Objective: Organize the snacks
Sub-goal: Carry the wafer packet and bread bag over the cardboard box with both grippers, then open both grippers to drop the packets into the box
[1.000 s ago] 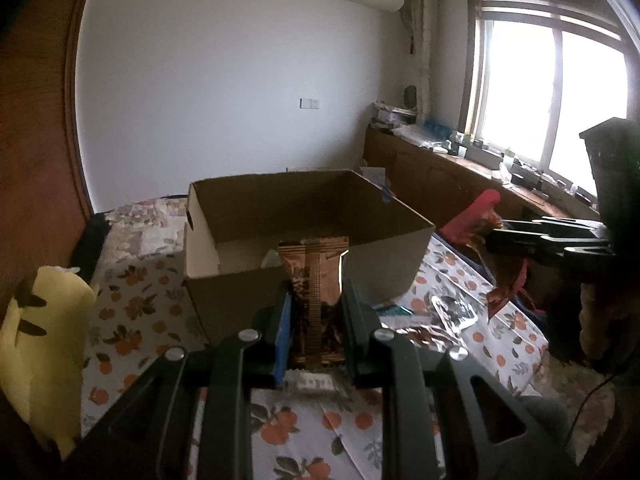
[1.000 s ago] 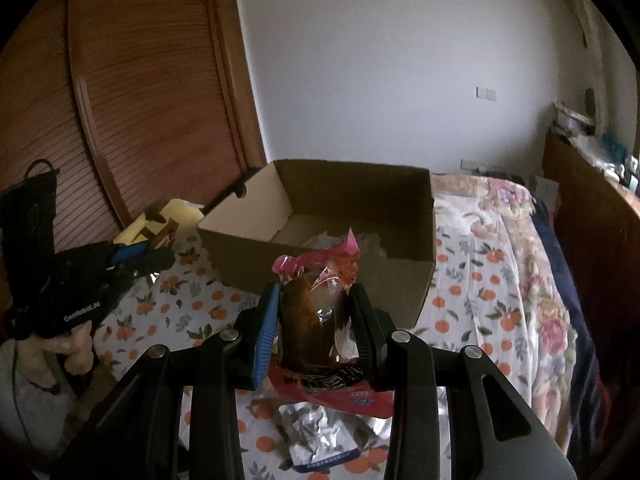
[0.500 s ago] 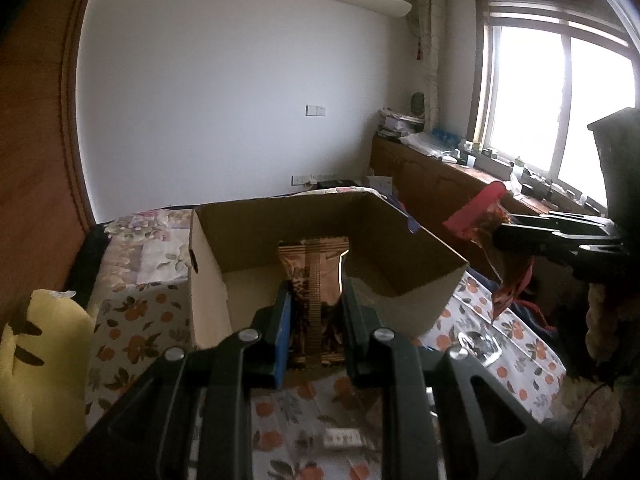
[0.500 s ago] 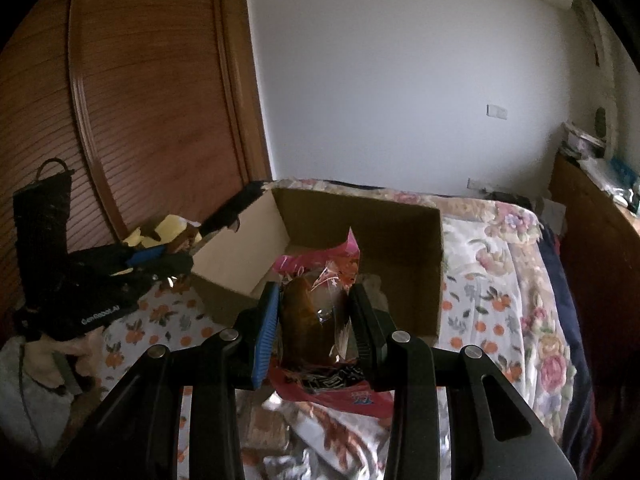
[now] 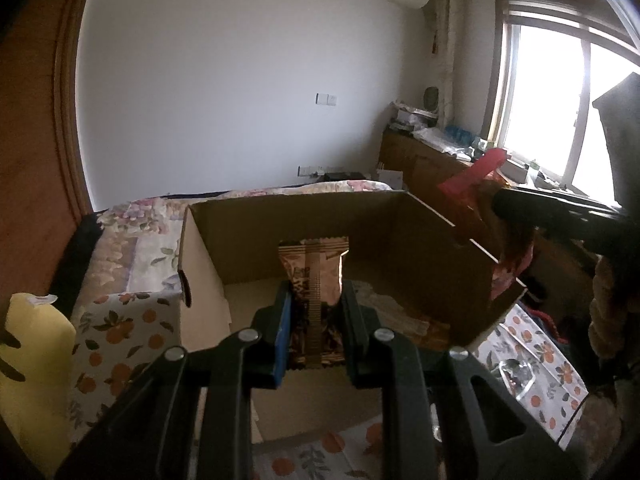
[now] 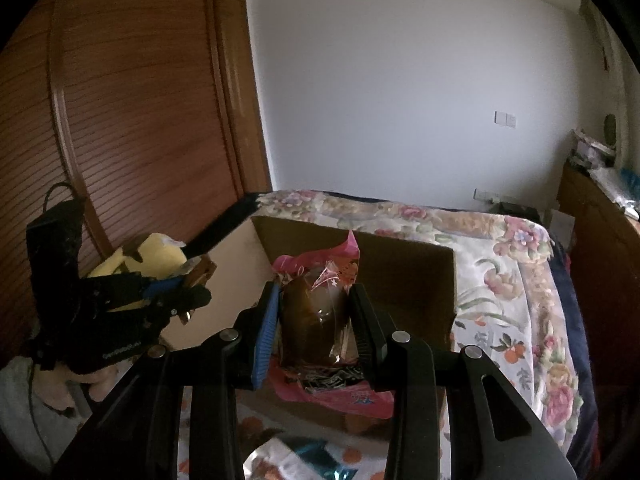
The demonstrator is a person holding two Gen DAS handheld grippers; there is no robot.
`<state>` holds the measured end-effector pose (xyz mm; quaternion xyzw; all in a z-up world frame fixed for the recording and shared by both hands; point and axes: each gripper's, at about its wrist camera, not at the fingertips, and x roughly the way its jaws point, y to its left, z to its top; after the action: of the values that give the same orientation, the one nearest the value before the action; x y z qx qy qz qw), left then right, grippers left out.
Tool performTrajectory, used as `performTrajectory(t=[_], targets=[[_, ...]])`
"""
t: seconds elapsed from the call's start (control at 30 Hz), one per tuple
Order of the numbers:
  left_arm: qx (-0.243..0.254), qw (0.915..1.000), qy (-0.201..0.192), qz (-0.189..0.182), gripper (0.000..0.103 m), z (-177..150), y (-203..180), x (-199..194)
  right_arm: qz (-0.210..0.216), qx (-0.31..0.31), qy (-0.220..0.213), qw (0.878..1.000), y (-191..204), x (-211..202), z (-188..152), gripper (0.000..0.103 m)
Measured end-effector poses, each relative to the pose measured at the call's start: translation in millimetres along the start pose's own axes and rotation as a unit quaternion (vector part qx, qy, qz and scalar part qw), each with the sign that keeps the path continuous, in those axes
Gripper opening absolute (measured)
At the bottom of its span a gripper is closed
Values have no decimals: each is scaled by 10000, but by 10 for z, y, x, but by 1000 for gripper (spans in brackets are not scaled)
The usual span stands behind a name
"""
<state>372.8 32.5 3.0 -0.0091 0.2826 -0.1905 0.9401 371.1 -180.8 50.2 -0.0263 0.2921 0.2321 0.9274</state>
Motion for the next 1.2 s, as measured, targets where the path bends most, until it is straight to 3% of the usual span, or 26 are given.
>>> performTrajectory(t=[0.33, 0.77, 0.9, 1.2], targets=[[21, 9998, 197, 45, 20, -55, 22, 251, -216, 214, 303, 9991, -256, 432, -169, 35], [126, 9987, 446, 195, 21, -177, -116, 405, -420, 385, 731, 9957, -477, 650, -426, 35], [4, 9986, 452, 266, 33, -217, -86, 414, -445, 301, 745, 9958, -460, 661, -469, 35], [37, 9984, 418, 387, 49, -239, -138, 306, -219, 302, 532, 9979, -393, 455, -468, 35]])
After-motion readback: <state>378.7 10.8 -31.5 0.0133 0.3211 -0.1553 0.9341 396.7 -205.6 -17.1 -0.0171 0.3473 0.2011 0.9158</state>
